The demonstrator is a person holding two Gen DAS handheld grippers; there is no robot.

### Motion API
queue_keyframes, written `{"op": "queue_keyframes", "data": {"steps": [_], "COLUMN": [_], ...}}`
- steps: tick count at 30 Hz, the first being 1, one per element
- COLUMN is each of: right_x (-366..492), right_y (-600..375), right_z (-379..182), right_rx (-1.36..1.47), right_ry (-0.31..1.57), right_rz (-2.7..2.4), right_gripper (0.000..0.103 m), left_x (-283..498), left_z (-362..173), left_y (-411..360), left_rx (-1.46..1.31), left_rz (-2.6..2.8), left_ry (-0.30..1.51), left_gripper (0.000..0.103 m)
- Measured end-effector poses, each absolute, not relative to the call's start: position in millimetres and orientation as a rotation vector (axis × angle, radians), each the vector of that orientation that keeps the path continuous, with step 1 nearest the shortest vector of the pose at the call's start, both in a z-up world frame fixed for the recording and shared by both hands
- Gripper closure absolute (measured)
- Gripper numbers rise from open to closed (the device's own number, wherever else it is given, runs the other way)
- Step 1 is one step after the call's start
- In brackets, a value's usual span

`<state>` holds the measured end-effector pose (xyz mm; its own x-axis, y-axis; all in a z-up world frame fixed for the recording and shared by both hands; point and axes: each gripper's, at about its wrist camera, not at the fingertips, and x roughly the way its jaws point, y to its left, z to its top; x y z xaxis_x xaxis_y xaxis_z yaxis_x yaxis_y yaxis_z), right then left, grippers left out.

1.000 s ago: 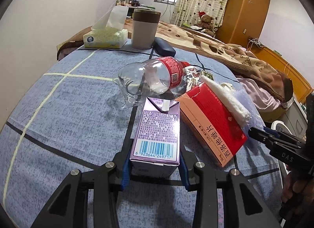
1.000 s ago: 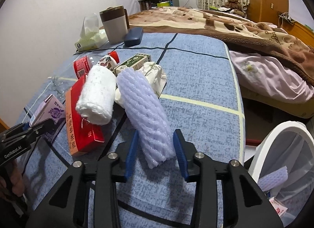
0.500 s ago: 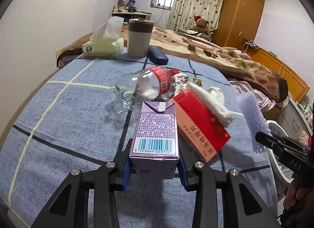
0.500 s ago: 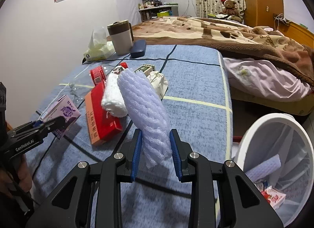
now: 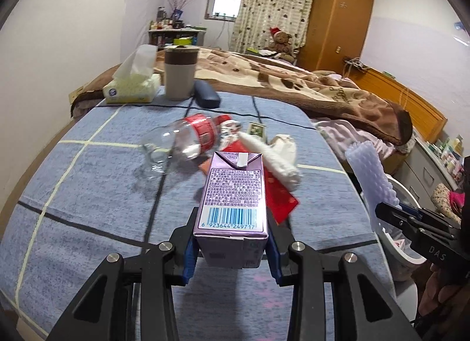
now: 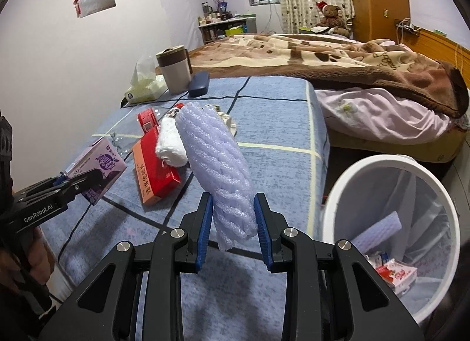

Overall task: Collect trash
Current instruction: 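Carry the purple carton and foam sleeve over the white bin with both tools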

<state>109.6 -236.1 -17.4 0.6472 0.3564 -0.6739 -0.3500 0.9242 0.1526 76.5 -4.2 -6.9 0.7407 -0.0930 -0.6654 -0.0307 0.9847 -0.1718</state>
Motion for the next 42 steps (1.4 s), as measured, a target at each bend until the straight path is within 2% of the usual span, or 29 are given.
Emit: {"op": "queue_keyframes", "data": {"steps": [42], "right_x": [88], "right_y": [-363], "right_z": [-33], "right_rx": [0.168], "right_ry": [0.778], "right_rz": [0.086], "right_gripper": [0.073], "left_x": [131], "left_z": [-2], "left_y": [-202], "left_rx": [0.014], "left_rz": [-0.47], "left_ry": [0.763], "left_gripper": [0.064]}}
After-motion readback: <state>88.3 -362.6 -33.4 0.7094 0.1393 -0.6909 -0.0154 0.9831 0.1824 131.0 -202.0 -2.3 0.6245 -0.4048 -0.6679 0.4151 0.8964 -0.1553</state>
